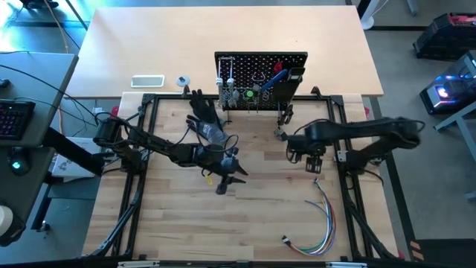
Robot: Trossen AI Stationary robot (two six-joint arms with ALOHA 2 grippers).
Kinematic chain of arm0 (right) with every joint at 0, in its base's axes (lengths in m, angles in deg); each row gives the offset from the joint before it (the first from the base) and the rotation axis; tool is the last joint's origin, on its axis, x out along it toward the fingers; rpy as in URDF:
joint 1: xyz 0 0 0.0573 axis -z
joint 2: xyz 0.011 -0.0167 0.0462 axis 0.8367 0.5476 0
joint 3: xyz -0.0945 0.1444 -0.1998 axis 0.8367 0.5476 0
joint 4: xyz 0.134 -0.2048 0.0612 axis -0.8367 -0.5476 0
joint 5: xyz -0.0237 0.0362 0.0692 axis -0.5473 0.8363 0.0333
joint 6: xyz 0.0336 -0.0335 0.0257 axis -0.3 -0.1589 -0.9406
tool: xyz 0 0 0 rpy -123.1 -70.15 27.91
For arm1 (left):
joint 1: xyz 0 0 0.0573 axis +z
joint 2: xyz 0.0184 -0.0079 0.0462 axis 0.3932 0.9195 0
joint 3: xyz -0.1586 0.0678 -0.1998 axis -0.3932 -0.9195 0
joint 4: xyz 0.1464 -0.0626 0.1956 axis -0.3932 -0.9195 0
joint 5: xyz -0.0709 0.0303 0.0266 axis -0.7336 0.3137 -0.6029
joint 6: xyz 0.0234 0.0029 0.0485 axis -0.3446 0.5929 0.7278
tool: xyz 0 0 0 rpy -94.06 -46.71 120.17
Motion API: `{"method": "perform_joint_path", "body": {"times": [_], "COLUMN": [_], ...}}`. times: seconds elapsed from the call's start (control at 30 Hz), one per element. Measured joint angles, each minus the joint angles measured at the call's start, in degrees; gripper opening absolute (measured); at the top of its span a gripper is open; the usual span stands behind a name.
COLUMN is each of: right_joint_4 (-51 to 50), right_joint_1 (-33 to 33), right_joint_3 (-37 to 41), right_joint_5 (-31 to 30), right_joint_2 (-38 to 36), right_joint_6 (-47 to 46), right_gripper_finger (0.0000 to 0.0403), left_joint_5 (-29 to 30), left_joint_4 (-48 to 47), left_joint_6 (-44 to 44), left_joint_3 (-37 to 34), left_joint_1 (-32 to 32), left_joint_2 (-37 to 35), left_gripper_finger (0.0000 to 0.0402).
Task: Hang tools onto peg board
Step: Put the silver socket into the black bin on the pegboard
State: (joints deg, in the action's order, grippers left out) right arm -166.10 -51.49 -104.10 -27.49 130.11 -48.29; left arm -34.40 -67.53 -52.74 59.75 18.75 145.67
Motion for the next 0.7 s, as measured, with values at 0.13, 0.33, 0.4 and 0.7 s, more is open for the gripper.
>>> {"method": "perform_joint_path", "body": {"times": [0.13, 0.33, 0.4, 0.7], "right_joint_4": [1.40, 7.59, 6.10, 14.63], "right_joint_1": [-5.23, -12.77, -14.41, -21.54], "right_joint_3": [-2.16, -2.62, -2.58, 8.31], "right_joint_5": [1.96, 3.37, 3.31, -5.17], "right_joint_2": [-7.99, -17.15, -18.31, -25.48], "right_joint_6": [-3.95, -11.05, -12.79, -16.50], "right_gripper_finger": [0.0231, 0.0231, 0.0231, 0.0231], "left_joint_5": [2.45, 2.88, 2.93, 2.60], "left_joint_4": [3.95, 11.26, 12.34, 13.65], "left_joint_6": [0.80, 1.37, 0.92, -1.00], "left_joint_3": [0.02, 0.08, 0.09, 1.87], "left_joint_1": [0.00, 0.23, 0.44, 0.59], "left_joint_2": [0.26, 2.78, 3.90, 9.88], "left_gripper_finger": [0.0136, 0.0136, 0.0136, 0.0136]}}
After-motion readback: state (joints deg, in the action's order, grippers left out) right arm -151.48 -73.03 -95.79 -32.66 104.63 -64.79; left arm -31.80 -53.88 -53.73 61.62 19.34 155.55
